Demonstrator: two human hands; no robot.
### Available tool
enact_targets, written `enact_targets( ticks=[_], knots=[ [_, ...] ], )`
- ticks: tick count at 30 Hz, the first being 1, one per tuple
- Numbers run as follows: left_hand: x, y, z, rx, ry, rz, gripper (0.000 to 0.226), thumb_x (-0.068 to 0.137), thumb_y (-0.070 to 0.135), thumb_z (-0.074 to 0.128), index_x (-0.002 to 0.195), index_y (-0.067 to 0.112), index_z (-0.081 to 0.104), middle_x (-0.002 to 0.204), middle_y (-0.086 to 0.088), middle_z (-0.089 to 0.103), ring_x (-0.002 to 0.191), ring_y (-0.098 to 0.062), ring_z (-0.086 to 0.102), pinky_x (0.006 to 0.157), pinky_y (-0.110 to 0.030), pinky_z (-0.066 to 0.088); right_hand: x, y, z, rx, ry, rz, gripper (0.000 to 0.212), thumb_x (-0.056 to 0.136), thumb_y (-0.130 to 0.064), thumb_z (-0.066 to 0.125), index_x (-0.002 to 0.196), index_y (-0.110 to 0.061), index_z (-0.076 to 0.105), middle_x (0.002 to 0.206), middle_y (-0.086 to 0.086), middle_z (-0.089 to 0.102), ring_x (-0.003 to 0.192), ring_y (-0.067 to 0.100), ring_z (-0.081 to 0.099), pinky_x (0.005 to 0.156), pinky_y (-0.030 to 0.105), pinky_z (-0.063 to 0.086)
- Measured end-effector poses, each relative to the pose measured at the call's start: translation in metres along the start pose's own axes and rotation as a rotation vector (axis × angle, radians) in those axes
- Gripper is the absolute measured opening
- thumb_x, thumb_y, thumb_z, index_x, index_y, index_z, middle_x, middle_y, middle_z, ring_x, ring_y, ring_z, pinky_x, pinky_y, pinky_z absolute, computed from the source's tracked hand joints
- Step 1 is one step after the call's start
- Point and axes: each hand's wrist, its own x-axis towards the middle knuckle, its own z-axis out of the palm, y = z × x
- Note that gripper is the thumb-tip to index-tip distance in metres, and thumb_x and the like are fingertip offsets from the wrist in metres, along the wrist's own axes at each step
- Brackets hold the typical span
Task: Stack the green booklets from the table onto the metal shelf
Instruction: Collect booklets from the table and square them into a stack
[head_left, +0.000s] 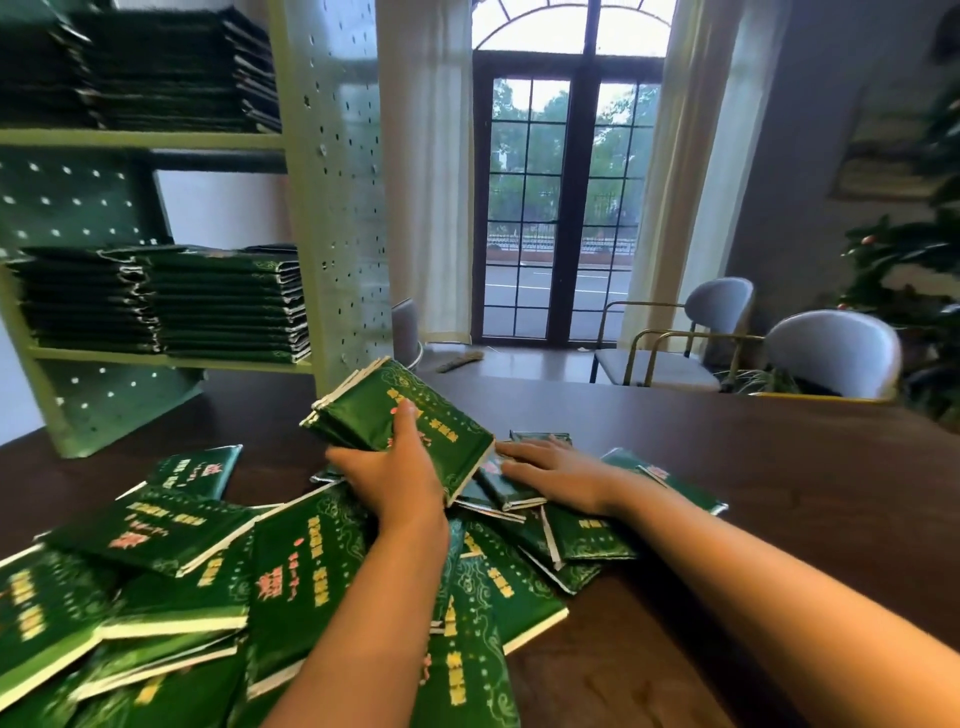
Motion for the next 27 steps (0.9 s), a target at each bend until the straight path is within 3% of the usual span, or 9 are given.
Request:
enact_targets(
  ticks=[3,6,11,19,22,24,27],
  knots=[
    [-0.005,-0.004,0.002,0.028,-0.074,-0.051,0.073,0.086,0.020,0.070,0.144,0.008,0.028,0.135,-0.009,0.050,0.118,-0.025,0.053,0.100,-0.038,0.045,-0.038,0.006,-0.001,-0.001,0.036,0.002,0.061,0.090,-0.066,0.029,0.146,-0.045,0.020,0.157,-0.008,0.021,0.145,0.022,0.015,0.117,0.050,0.015],
    [-0.011,-0.010,0.005,0.077,-0.158,-0.110,0.073,0.085,0.024,0.071,0.143,0.009,0.030,0.137,-0.012,0.049,0.121,-0.030,0.052,0.104,-0.046,0.043,-0.069,0.008,-0.001,-0.014,0.135,0.021,0.064,0.090,-0.064,0.036,0.148,-0.042,0.019,0.153,-0.004,0.031,0.142,0.021,0.026,0.115,0.043,0.023],
    [-0.017,-0.017,0.007,0.139,-0.288,-0.209,0.056,0.081,0.030,0.074,0.125,0.016,0.043,0.123,-0.012,0.059,0.108,-0.034,0.060,0.095,-0.053,0.048,-0.100,0.016,0.011,0.144,0.446,-0.025,0.065,0.084,-0.055,0.059,0.141,-0.034,0.037,0.126,0.001,0.058,0.117,0.017,0.052,0.099,0.036,0.042],
    [-0.029,-0.022,0.008,0.117,-0.455,-0.328,0.044,0.082,0.024,0.073,0.120,0.014,0.053,0.106,-0.015,0.069,0.085,-0.030,0.069,0.071,-0.040,0.058,-0.113,0.020,0.009,0.476,0.773,-0.057,0.060,0.085,-0.012,0.068,0.136,-0.029,0.040,0.102,-0.016,0.054,0.089,-0.003,0.054,0.072,0.001,0.039],
    [-0.033,-0.026,0.008,0.131,-0.465,-0.307,0.045,0.081,0.022,0.074,0.121,0.014,0.054,0.107,-0.016,0.069,0.087,-0.031,0.069,0.074,-0.043,0.058,-0.113,0.019,0.005,0.670,0.873,-0.014,0.052,0.087,-0.008,0.065,0.132,-0.023,0.045,0.097,-0.010,0.061,0.085,-0.004,0.059,0.069,0.007,0.046],
    [-0.034,-0.028,0.009,0.155,-0.475,-0.278,0.044,0.081,0.021,0.074,0.120,0.013,0.054,0.108,-0.016,0.068,0.088,-0.031,0.069,0.076,-0.044,0.058,-0.114,0.018,0.001,0.840,0.906,-0.015,0.036,0.087,-0.004,0.062,0.120,-0.019,0.056,0.099,-0.002,0.068,0.082,0.001,0.064,0.068,0.012,0.051],
    [-0.036,-0.031,0.009,0.223,-0.520,-0.193,0.046,0.082,0.019,0.074,0.120,0.012,0.051,0.111,-0.014,0.066,0.089,-0.030,0.069,0.072,-0.039,0.057,-0.119,0.014,-0.005,1.130,0.852,-0.019,0.016,0.090,-0.004,0.058,0.100,-0.013,0.065,0.085,-0.002,0.073,0.072,0.008,0.069,0.062,0.018,0.051]
  ],
)
